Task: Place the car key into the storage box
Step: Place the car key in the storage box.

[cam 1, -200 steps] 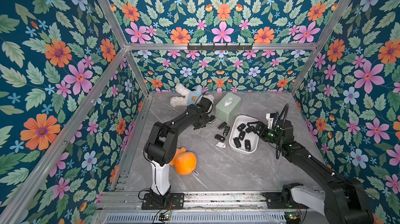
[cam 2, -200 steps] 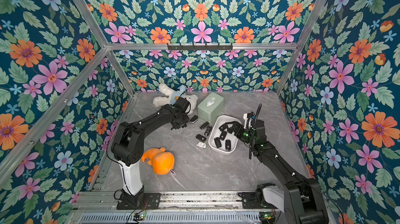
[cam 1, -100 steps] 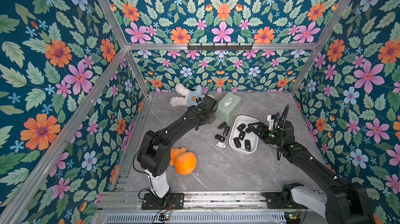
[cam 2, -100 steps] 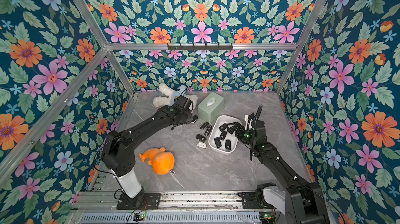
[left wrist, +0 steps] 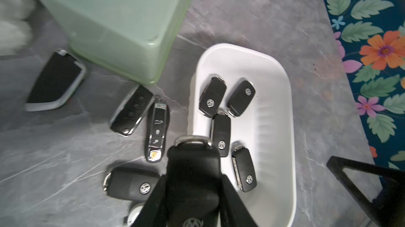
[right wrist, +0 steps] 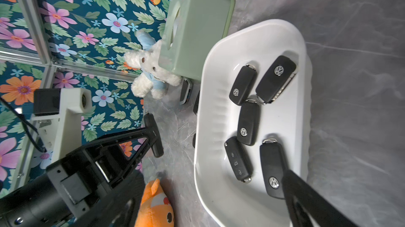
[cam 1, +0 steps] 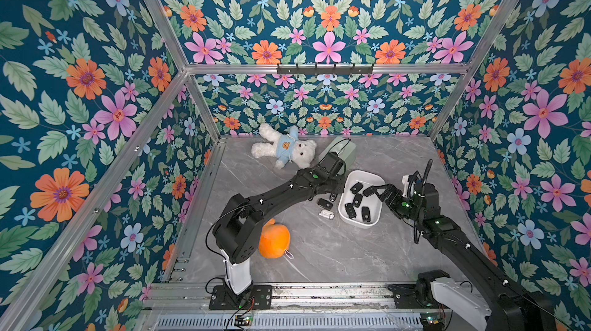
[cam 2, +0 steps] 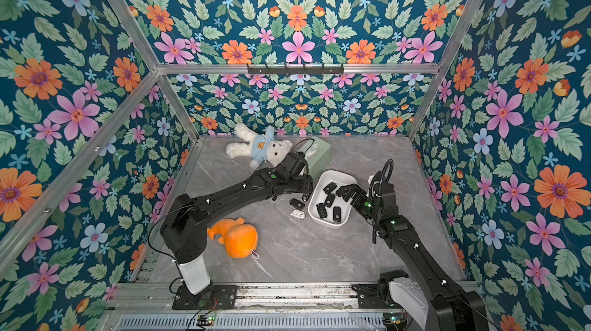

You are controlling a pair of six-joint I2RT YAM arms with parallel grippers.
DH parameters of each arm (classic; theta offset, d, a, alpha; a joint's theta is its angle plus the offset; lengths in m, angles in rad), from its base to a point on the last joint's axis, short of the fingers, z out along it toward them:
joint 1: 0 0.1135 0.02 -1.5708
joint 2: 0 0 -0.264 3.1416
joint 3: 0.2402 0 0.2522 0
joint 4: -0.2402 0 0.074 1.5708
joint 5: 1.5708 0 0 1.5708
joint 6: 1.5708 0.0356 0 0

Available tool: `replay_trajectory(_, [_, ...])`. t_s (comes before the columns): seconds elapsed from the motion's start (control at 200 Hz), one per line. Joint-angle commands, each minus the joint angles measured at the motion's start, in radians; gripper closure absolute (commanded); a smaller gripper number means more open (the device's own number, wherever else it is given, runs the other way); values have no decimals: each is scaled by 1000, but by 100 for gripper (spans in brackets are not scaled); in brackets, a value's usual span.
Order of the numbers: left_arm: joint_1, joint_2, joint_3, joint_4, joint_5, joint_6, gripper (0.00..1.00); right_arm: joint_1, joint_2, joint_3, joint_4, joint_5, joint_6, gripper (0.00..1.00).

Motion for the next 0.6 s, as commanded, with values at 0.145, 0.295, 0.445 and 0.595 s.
replay_trajectory(0.145, [-49, 111, 59, 141, 186, 151, 66, -6, -65, -20, -124, 57, -23, 1])
replay_trajectory(0.295, [-72, 193, 138, 121, 218, 204, 65, -11, -103, -37, -152, 68, -22, 1])
replay_trajectory(0.445, [-83, 277, 237, 67, 221, 263, 64, -12, -120, -50, -141, 68, -13, 1])
replay_trajectory(0.595, [-83, 353, 320, 42, 243, 283, 64, -14, -121, -48, -134, 66, -13, 1])
